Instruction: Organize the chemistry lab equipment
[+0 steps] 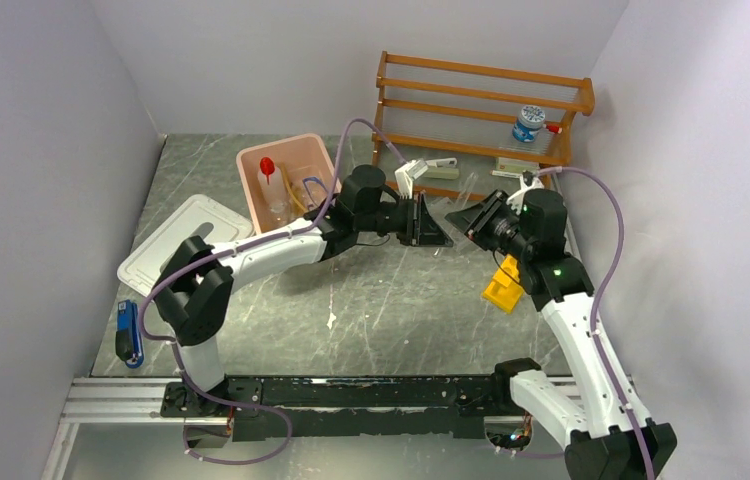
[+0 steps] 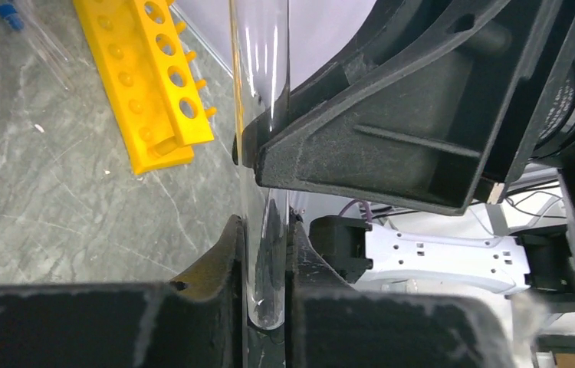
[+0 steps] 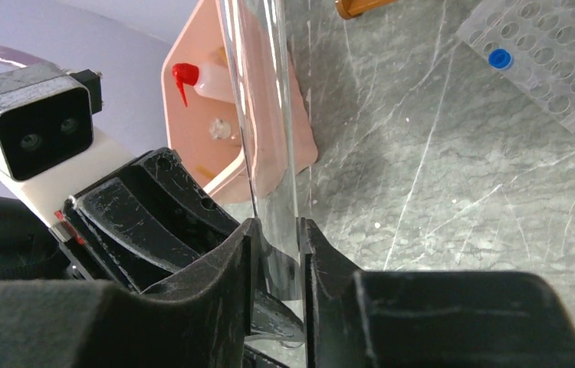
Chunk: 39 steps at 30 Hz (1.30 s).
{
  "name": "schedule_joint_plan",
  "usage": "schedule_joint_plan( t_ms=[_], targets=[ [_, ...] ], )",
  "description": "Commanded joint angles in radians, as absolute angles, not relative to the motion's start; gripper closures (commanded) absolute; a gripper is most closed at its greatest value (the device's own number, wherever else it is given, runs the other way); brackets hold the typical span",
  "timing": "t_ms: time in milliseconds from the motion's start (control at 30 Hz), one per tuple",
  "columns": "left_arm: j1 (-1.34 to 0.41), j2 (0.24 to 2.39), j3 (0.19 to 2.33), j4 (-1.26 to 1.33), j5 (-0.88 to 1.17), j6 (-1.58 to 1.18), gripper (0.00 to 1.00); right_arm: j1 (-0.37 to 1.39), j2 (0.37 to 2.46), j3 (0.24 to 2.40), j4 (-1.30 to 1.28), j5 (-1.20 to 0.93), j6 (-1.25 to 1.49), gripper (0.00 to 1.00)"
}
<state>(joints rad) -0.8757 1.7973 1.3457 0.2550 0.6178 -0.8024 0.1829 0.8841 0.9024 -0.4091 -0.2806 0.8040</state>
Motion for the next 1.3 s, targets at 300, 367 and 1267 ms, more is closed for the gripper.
schedule_joint_plan(
  t_ms=[300,367,1267],
  targets=[
    [-0.889,1.715,1.368,0.108,0.613,-0.375,0.95,0.175,1.051,1.208,-0.641,-0.107,0.706,0.42],
    [-0.89,1.695,1.36,0.082,0.596,-0.324,0.95,0.17,1.08,1.243,-0.67,-0.119,0.679,0.44],
    [-0.881,1.672,1.366,-0.059,0.461,-0.122,0.95,0.113,1.207,1.394,-0.82,-0.369,0.56,0.56]
  ],
)
